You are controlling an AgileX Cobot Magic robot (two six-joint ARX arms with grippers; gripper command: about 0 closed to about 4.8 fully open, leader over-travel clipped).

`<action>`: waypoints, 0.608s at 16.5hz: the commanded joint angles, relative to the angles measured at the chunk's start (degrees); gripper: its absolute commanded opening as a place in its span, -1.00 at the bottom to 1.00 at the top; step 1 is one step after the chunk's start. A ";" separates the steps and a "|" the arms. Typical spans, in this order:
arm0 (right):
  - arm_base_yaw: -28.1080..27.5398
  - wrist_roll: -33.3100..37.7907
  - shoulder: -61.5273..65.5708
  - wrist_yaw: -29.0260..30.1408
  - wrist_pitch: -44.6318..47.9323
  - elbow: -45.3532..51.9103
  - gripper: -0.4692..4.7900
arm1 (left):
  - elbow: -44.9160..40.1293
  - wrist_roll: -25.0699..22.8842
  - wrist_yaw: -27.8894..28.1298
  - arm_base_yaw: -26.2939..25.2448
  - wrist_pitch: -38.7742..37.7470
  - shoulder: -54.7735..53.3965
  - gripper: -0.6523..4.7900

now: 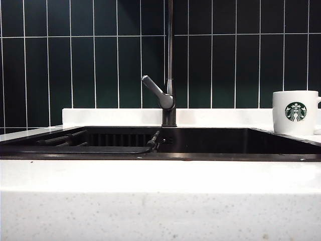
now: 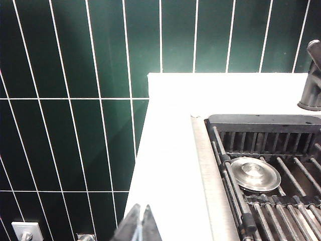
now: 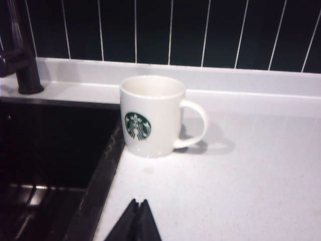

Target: Pick up the mug next to the sink, go to the faucet to get some water, pour the water into the sink, and finally put the mug back to its place.

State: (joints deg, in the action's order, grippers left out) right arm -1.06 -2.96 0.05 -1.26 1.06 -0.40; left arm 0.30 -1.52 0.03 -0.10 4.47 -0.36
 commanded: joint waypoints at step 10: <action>0.09 9.09 -0.11 -2.43 -0.17 -3.08 -0.83 | 3.76 1.51 -1.66 0.00 0.72 -0.02 -0.78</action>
State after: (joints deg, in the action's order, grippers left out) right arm -0.99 4.03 0.03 -2.02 -0.38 -1.67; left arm 2.46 -0.36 -0.05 -0.10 3.84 -0.40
